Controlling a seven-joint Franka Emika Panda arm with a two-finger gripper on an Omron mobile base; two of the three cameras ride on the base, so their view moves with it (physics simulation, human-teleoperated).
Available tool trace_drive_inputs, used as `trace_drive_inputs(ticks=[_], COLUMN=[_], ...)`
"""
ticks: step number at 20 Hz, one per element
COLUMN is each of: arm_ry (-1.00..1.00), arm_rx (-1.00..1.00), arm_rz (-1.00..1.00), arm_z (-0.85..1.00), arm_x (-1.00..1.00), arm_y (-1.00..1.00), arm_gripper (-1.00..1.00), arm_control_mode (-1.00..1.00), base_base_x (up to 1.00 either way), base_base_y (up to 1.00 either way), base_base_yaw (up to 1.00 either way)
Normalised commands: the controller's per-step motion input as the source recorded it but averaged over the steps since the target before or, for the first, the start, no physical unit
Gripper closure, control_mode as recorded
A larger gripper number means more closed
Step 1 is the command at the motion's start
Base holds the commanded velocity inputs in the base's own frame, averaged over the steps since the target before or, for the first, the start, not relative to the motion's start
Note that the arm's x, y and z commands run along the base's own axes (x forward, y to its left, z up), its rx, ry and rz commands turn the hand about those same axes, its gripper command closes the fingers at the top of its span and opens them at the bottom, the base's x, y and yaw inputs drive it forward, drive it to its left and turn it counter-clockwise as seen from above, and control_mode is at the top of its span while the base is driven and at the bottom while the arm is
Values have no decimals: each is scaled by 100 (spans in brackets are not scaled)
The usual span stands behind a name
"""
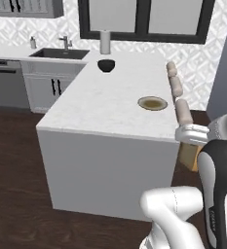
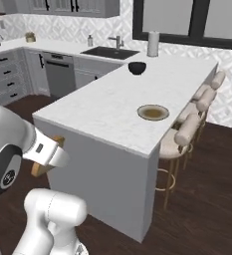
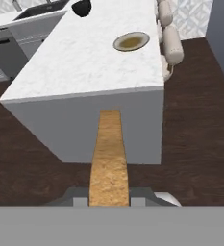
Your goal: Start the toaster. Once the lever pops up, take the bread to the plate on the dining counter.
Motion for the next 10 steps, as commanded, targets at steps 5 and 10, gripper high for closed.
trace_drive_inputs(ticks=[5, 10], arm_ry=[0, 0], arm_rx=[0, 0], arm_rz=[0, 0], arm_z=[0, 0], arm_x=[0, 0], arm_y=[0, 0], arm_gripper=[100, 100], arm_control_mode=[100, 100], base_base_x=[7, 0], base_base_y=[-100, -100], base_base_yaw=[35, 38])
